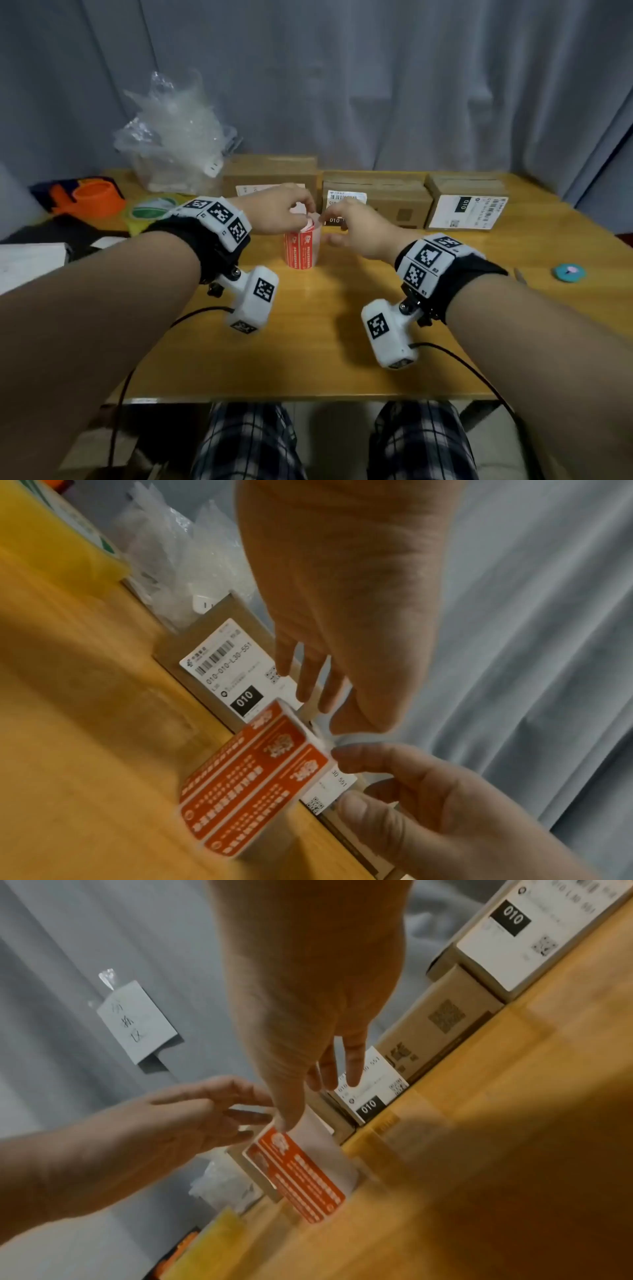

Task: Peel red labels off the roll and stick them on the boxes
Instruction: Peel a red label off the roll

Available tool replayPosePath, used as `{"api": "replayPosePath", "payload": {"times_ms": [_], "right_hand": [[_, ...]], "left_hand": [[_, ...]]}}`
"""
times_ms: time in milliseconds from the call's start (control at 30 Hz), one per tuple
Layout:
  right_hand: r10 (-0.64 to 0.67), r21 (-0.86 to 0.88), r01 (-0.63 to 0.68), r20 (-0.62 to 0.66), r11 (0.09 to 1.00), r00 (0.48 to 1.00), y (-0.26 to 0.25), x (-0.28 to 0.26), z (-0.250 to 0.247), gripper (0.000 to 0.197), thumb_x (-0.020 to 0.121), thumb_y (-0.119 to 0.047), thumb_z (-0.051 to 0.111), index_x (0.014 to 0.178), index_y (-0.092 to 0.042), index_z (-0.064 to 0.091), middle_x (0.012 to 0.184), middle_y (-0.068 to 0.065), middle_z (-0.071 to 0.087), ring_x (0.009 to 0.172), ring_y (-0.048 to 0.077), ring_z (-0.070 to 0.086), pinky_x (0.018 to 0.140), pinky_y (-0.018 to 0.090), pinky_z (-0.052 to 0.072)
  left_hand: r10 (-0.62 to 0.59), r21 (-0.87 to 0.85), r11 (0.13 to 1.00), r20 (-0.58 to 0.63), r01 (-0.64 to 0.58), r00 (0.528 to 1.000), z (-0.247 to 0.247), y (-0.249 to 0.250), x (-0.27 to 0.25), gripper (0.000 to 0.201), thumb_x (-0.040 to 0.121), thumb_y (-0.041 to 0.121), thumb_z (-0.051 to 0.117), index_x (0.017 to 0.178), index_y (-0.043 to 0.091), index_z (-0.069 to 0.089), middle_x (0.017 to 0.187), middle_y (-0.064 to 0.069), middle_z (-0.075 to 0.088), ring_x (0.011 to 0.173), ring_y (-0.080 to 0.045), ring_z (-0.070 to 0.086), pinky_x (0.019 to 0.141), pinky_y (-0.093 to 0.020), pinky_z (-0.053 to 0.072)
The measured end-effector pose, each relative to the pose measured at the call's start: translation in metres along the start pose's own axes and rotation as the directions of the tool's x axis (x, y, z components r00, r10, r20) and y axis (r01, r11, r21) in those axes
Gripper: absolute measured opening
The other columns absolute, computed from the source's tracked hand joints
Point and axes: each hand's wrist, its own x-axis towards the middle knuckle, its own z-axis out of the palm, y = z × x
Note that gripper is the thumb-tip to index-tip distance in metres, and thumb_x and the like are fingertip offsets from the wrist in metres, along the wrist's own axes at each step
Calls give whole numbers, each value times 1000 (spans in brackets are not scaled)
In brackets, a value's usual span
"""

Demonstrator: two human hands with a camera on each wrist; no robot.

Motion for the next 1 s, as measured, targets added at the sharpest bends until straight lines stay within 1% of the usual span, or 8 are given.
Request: {"api": "replayPosePath", "payload": {"times_ms": [133,267,367,567,633,800,900,1000], "right_hand": [[34,7,-34,8,999,999,3,5,15,42,84,-28,66,123,-15,55,121,6,49,98,12,45,92,27,41],[63,45,-63,-16,997,998,12,12,18,16,85,-26,64,98,-16,61,108,0,47,98,14,45,96,34,43],[77,124,-76,-8,989,997,16,10,16,11,88,-28,62,84,-20,57,110,-1,45,99,15,45,91,28,39],[93,227,-77,-60,971,994,25,5,10,9,90,-22,59,89,-14,60,114,0,47,102,10,43,85,16,37],[104,260,-80,-81,962,991,27,4,9,11,91,-20,57,90,-10,61,118,1,49,103,10,44,80,12,34],[133,394,-80,-111,916,985,30,5,3,18,94,-17,51,89,-3,62,114,9,61,96,15,51,82,28,38],[186,519,-120,-76,846,980,32,6,1,18,96,-22,48,86,-11,59,110,10,63,93,18,56,80,33,47],[206,600,-126,-66,790,976,35,5,-1,22,97,-25,48,76,-18,52,99,6,63,87,16,59,77,30,51]], "left_hand": [[-23,-58,998,110,29,994,9,-7,2,42,83,17,60,124,18,51,120,-5,49,110,-19,50,94,-34,45],[12,-39,999,80,-9,997,16,-7,7,43,82,17,63,123,15,51,112,-1,47,105,-16,50,90,-28,44],[6,-41,999,45,-4,999,20,-13,9,38,83,21,64,120,20,55,113,-5,49,103,-16,51,93,-31,46],[-62,-65,996,22,63,998,23,-20,7,42,86,42,59,126,32,55,105,-1,43,101,-17,50,91,-30,46],[-66,-86,994,-4,65,998,24,-19,7,35,85,43,59,119,34,61,105,-1,42,107,-18,47,97,-37,45],[6,-181,983,-67,-18,998,24,-14,11,14,85,29,63,99,27,66,122,3,44,123,-18,40,106,-39,40],[4,-259,966,-60,-19,998,24,-5,16,22,91,22,57,109,12,65,121,-1,54,112,-14,53,94,-25,48],[-53,-344,938,-44,34,998,27,1,20,23,94,23,52,109,11,63,103,2,61,93,-11,60,74,-16,49]]}}
